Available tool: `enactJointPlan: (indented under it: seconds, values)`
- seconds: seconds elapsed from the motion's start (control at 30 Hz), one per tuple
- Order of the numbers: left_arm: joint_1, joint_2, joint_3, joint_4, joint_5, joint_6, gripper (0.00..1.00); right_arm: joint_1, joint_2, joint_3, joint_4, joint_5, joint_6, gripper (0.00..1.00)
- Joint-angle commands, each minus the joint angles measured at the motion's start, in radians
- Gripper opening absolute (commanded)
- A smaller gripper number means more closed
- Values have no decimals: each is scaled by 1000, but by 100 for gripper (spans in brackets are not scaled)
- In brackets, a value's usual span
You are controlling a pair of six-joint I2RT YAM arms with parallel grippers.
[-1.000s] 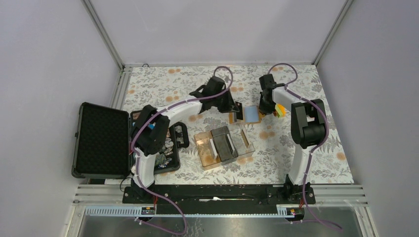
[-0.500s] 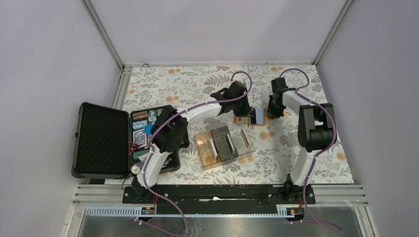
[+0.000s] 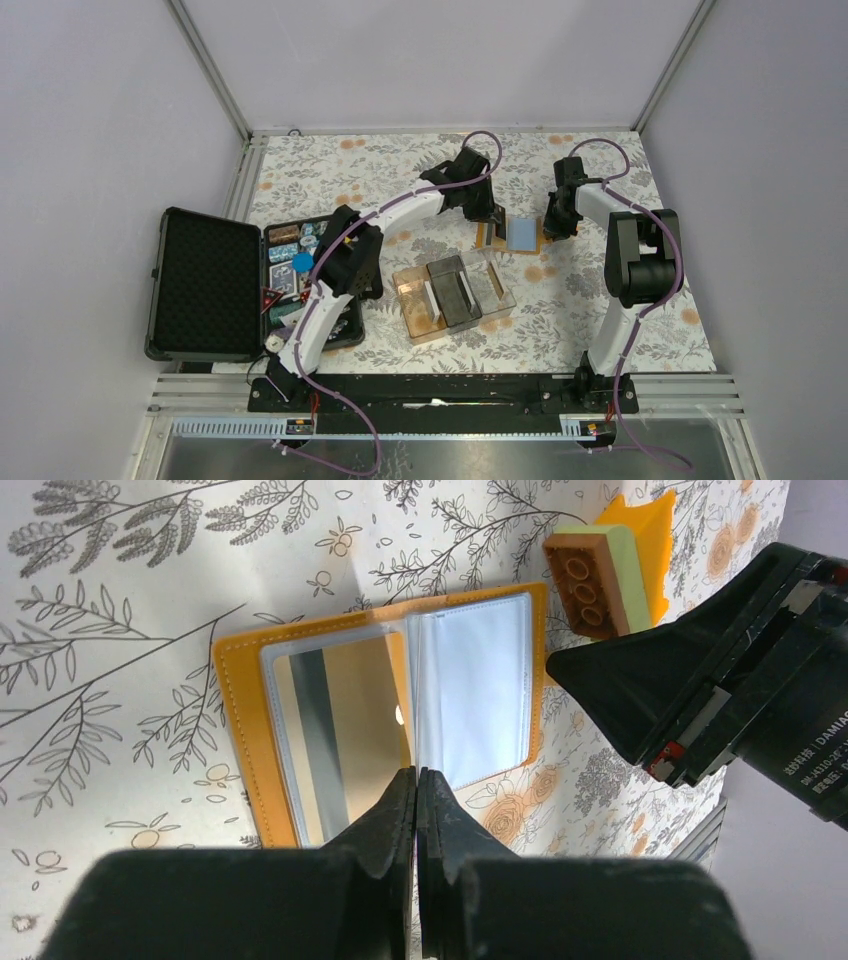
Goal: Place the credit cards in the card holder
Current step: Move the card holder to the center of the board.
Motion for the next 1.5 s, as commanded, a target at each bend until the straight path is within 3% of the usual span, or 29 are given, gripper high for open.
enactJointPlan:
  seconds: [0.0,1.47]
  values:
    - [-4,49,113,-54,82,67,0,-7,-25,1,7,-18,-16,0]
    - [0,124,113,10,124,14,0,-7,-19,-1,5,-51,-16,0]
